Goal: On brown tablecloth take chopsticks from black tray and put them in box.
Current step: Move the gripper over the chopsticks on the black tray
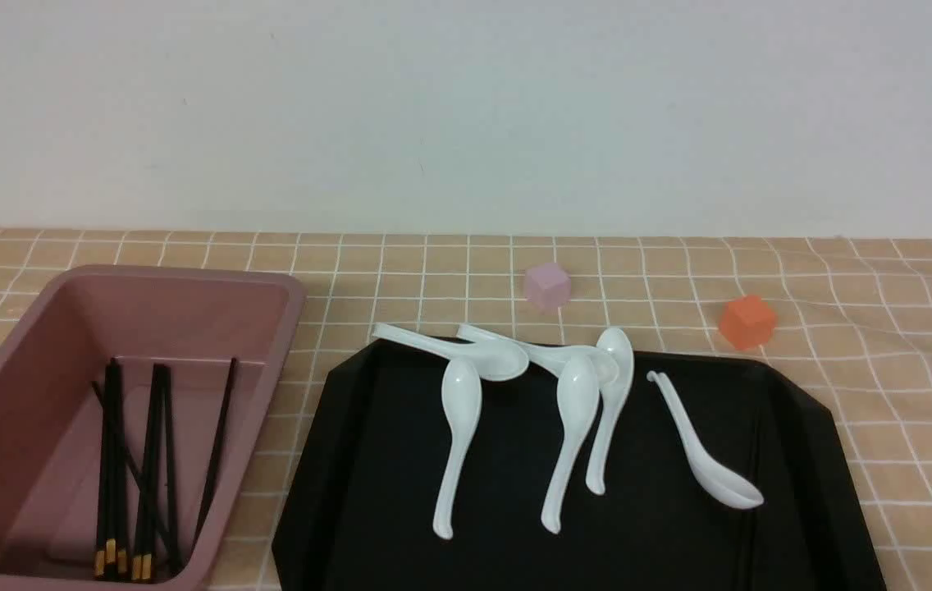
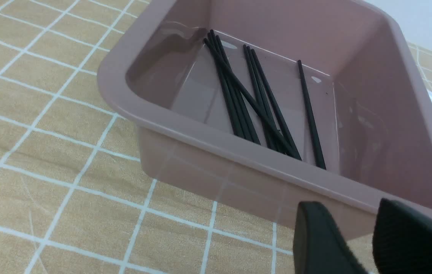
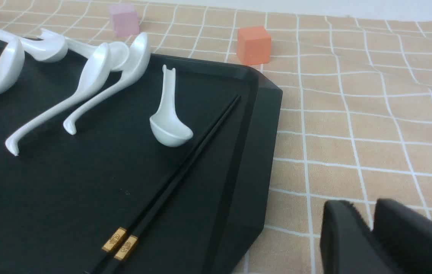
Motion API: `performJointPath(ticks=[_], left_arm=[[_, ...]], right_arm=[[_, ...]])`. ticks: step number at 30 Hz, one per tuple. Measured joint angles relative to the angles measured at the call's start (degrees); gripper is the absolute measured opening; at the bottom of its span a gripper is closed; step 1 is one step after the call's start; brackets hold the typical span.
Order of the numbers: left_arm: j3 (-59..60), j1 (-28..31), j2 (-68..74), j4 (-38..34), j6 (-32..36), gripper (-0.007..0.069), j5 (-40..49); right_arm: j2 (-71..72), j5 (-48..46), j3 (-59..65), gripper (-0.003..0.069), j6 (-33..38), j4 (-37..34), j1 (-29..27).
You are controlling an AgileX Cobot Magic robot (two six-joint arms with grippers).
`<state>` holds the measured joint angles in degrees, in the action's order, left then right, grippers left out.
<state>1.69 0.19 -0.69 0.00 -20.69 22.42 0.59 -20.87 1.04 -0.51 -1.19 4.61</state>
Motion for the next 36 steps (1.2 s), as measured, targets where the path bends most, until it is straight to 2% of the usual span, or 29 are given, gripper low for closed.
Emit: performJointPath(ticks=[36], left_arm=[[0.0,0.0,0.0,0.0,0.0,0.0238,0.0]], right_arm=[[0.0,0.0,0.0,0.0188,0.0,0.0,0.0]])
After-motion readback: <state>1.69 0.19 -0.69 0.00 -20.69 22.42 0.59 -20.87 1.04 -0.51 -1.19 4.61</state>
